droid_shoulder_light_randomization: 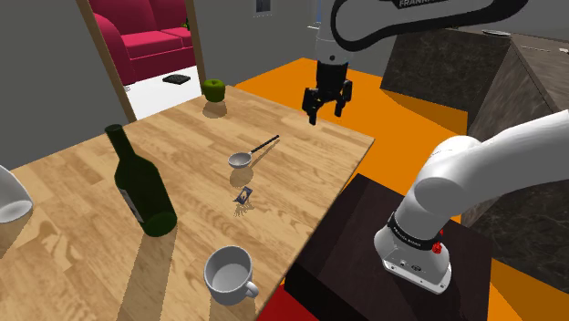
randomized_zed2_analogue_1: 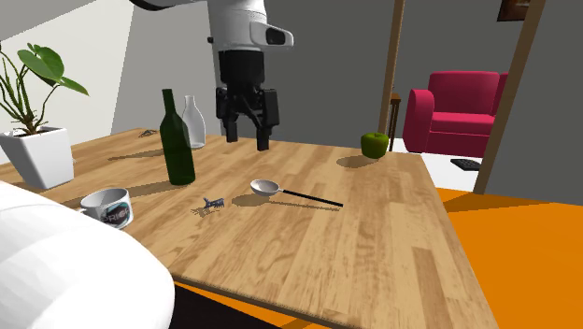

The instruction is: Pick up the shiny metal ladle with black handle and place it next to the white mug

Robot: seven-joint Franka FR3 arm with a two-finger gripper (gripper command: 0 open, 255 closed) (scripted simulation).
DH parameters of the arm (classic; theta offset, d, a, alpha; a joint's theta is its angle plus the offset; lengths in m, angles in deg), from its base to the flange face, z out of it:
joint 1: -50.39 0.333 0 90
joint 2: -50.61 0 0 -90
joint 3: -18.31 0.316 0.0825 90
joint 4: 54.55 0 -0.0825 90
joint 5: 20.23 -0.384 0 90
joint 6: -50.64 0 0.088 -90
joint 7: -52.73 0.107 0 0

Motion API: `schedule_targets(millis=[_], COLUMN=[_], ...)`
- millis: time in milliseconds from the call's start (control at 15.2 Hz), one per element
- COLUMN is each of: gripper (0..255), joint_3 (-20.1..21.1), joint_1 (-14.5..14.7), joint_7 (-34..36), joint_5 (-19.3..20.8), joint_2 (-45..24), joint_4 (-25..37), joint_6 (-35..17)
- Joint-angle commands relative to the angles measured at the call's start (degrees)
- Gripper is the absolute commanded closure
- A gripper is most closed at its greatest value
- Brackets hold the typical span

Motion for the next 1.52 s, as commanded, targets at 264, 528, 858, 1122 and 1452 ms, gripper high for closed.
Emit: schedule_targets(millis=[264, 528, 858, 1122, 1452], gripper=[0, 0, 0, 0, 0], joint_3=[6.6, 10.5, 14.3, 15.3, 13.1], joint_1=[-2.5, -5.0, -8.4, -10.2, -9.8], joint_7=[17.1, 28.6, 44.1, 57.5, 73.6], joint_5=[-3.0, -2.6, 1.5, 7.5, 15.5], joint_2=[-9.3, -17.6, -29.1, -38.5, -49.7], joint_4=[-0.6, 1.2, 5.6, 10.6, 18.3], joint_6=[-12.7, -20.9, -29.4, -34.4, -38.1])
